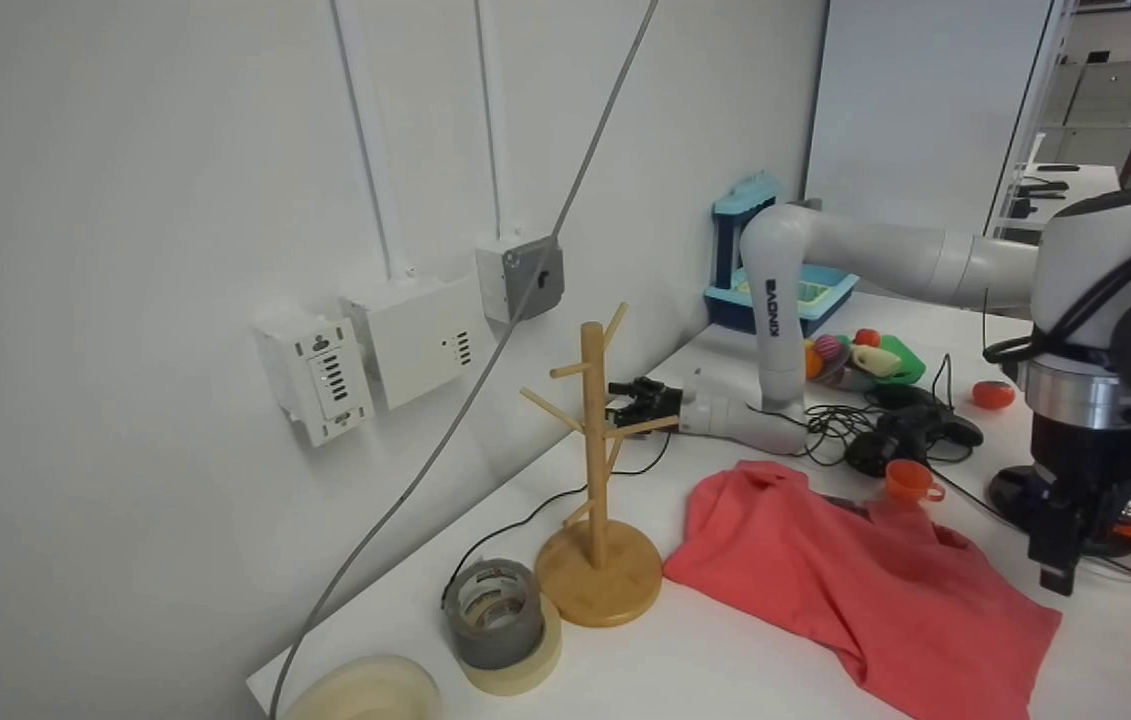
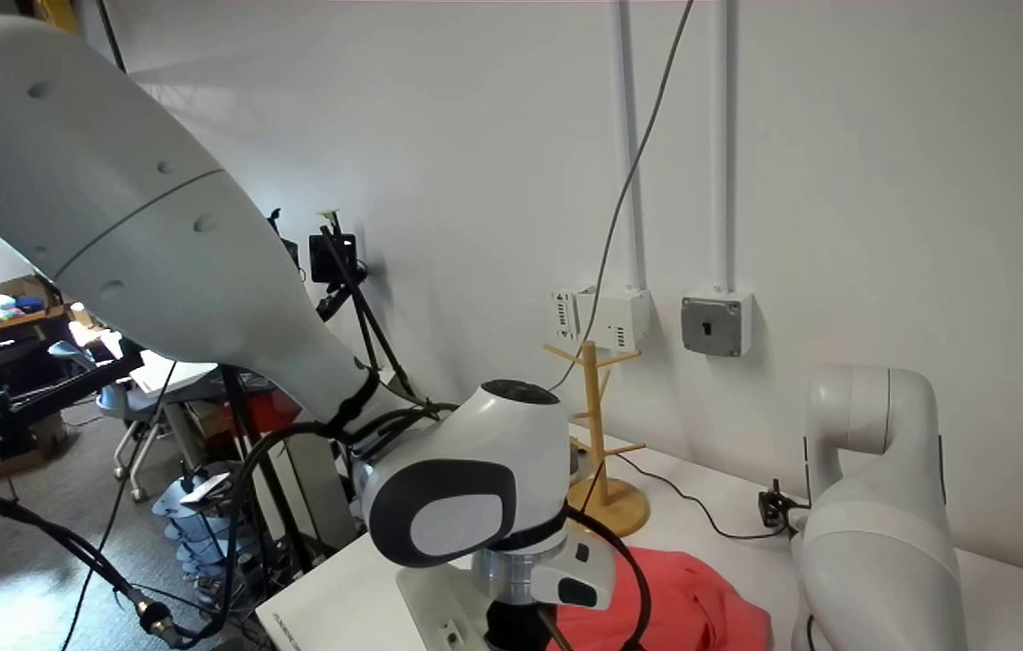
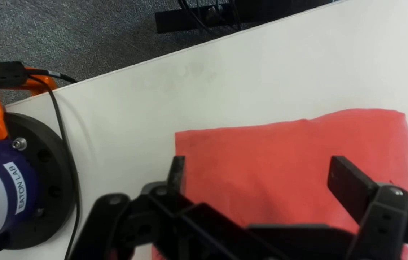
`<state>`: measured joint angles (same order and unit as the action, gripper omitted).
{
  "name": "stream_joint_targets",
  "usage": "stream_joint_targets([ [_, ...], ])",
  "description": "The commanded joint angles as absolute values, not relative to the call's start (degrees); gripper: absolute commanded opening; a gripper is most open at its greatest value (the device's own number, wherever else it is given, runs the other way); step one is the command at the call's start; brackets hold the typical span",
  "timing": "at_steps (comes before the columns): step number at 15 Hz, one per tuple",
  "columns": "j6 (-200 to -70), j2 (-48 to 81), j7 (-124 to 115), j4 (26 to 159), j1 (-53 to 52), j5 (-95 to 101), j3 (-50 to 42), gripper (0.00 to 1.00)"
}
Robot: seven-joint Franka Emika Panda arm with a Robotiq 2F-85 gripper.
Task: Unfold the sweatshirt from top to bottom
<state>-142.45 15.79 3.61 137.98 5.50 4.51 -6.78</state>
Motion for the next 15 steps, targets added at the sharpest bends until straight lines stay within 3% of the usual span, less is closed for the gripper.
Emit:
stream_joint_targets([
  [1, -144.0, 22.2, 5.5, 133.3, 7.8, 1.0, -6.1, 1.00],
  [15, -148.6, 31.3, 14.4, 132.0, 13.7, 0.0, -3.3, 1.00],
])
